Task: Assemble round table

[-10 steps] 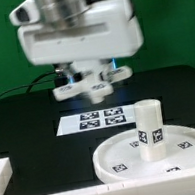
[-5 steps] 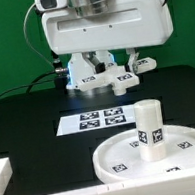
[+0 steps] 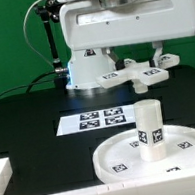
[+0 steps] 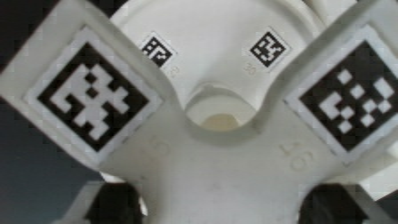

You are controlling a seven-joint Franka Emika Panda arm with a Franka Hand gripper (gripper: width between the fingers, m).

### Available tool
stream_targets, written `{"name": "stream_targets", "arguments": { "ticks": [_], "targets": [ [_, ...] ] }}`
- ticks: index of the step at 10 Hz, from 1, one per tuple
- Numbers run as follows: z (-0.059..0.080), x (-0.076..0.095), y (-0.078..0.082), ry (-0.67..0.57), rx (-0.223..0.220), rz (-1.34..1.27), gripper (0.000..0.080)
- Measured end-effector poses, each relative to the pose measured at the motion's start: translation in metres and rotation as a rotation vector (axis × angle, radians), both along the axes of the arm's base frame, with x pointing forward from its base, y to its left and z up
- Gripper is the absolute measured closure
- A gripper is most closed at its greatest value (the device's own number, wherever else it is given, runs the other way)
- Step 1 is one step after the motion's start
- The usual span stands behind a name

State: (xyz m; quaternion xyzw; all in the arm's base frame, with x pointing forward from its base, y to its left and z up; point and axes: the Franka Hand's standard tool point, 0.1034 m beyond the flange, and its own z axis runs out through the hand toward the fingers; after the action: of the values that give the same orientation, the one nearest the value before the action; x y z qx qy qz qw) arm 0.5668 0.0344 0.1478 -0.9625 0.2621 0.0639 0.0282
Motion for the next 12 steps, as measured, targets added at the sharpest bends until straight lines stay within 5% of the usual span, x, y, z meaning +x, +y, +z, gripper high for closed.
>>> {"name": "stream_targets", "arguments": {
  "ticks": [7,12],
  "targets": [
    [-0.011,0.006,0.001,0.002,-0.002,0.047,0.0359],
    [-0.025,-0.005,0.006,0.003,-0.006,0.052,0.0359]
  ]
}}
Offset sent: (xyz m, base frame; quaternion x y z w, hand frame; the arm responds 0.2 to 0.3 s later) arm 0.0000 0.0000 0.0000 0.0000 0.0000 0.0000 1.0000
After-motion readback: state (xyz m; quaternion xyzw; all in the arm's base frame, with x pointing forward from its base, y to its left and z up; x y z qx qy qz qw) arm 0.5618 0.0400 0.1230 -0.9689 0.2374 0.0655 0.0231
